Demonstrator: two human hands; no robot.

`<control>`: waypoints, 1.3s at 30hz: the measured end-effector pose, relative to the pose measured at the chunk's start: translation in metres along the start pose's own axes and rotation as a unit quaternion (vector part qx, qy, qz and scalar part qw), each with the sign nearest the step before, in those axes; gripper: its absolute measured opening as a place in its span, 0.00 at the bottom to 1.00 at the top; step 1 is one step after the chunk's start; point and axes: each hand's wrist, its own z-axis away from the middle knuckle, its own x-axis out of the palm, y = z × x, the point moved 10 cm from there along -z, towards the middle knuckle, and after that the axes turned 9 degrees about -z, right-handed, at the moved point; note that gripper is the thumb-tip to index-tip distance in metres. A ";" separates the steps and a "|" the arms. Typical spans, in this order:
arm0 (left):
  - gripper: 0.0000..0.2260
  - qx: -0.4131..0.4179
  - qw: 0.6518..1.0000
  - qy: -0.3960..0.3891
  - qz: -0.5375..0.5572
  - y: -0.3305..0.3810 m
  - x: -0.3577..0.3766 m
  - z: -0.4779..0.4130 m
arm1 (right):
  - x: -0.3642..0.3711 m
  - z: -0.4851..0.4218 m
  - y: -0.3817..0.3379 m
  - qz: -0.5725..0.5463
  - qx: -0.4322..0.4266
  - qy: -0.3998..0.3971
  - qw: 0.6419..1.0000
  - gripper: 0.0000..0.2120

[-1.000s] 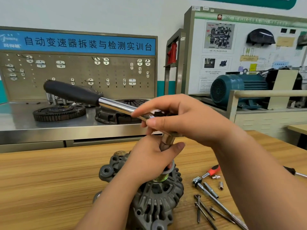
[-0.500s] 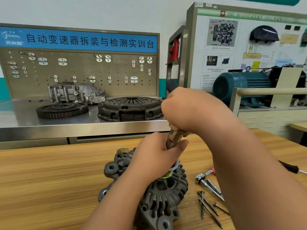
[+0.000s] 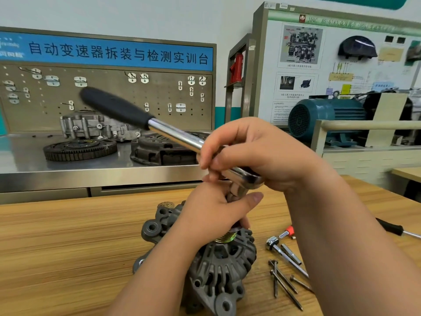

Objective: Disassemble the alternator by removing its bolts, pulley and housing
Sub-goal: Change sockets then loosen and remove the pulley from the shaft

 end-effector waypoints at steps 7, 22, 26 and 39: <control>0.22 -0.033 0.999 0.007 -0.011 0.001 -0.001 0.000 | -0.049 0.024 0.024 0.040 0.029 0.384 0.922 0.16; 0.10 -0.036 0.995 -0.040 0.079 -0.005 0.009 -0.006 | -0.008 0.011 0.015 -0.163 -0.034 -0.050 0.985 0.16; 0.14 -0.039 0.999 0.004 0.004 -0.004 0.005 -0.006 | -0.015 0.008 0.021 -0.178 -0.024 -0.007 0.984 0.13; 0.12 0.003 0.997 -0.050 0.054 0.007 0.012 -0.010 | -0.048 0.024 0.033 -0.079 -0.029 0.265 0.961 0.11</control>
